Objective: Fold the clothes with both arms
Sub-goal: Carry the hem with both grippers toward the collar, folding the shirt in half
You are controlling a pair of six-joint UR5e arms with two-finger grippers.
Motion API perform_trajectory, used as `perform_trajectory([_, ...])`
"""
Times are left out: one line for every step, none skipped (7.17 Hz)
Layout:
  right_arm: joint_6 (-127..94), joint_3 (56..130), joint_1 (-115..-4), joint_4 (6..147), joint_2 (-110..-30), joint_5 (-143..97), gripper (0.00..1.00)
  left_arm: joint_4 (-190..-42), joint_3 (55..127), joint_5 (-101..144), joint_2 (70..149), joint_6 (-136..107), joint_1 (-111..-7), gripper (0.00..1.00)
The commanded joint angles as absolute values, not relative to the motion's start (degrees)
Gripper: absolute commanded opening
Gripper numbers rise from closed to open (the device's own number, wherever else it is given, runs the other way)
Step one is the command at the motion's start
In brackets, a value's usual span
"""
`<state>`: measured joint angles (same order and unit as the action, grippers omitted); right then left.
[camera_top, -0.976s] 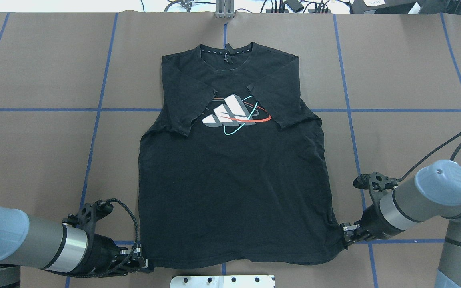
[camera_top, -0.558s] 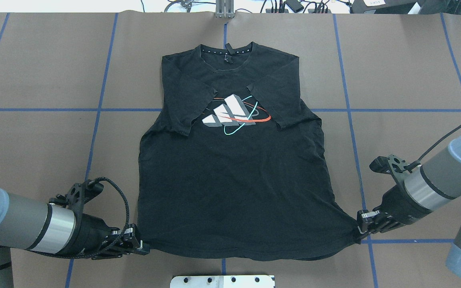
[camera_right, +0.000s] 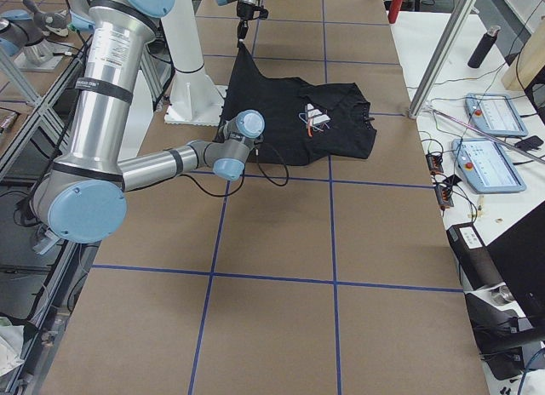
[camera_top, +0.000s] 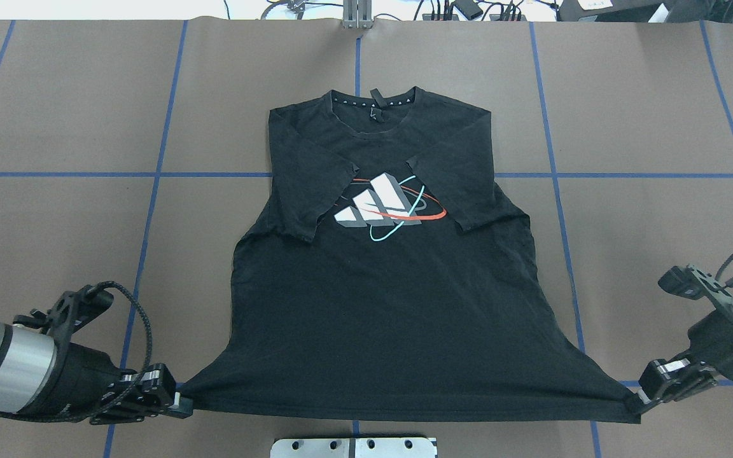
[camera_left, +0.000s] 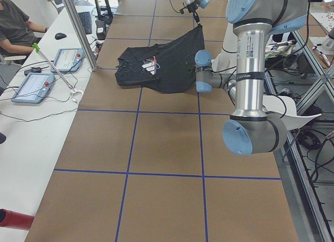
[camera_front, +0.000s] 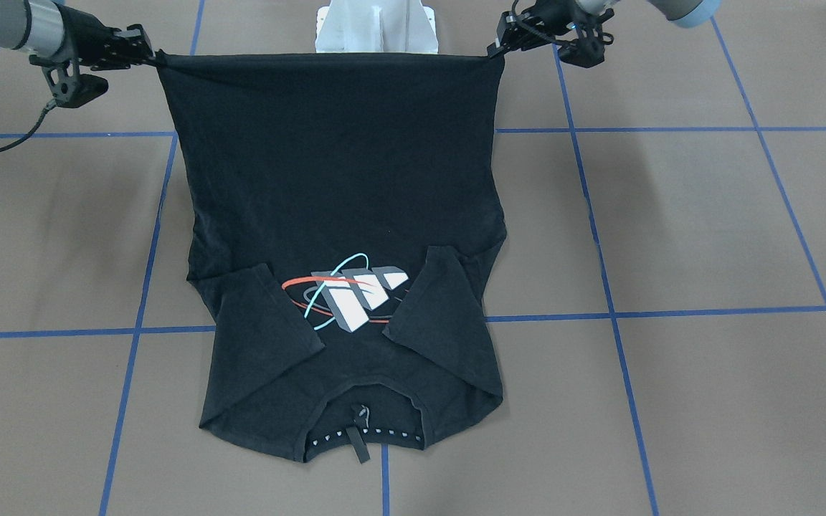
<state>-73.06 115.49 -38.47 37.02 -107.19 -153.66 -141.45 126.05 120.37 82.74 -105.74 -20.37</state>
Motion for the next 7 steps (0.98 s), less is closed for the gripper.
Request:
perform_trajectory([-76.9,115.0,-38.9,32.7,-108.6,-155.0,0.00,-141.4,129.6,121.6,78.1,-105.7,-20.5,0.00])
perform_trajectory([-77.1,115.0,-39.9,32.2,-108.6,-156.9,0.00,-141.4,130.0,121.6,78.0,-105.8,-20.6,0.00])
perform_trajectory([-77.3,115.0,-41.6,32.2,-108.2,-158.4,0.00,-141.4,129.7,121.7,78.7,-105.8,-20.7,0.00])
perform_trajectory([-77.3,114.4,-43.4,32.1,-107.1,-159.2,0.00,-141.4,129.5,122.6,80.3,-105.8,-20.7,0.00])
perform_trajectory([-77.3,114.3,-46.0,32.2,-105.1,-160.0,0.00,-141.3,129.4,123.0,81.8,-105.8,-22.4,0.00])
perform_trajectory([-77.3,113.6,-48.5,32.2,-104.3,-160.6,0.00,-141.3,129.3,124.1,82.3,-105.7,-24.9,0.00])
perform_trajectory([-77.3,112.2,-51.0,32.3,-102.4,-161.2,0.00,-141.4,129.3,124.1,83.9,-105.7,-27.9,0.00])
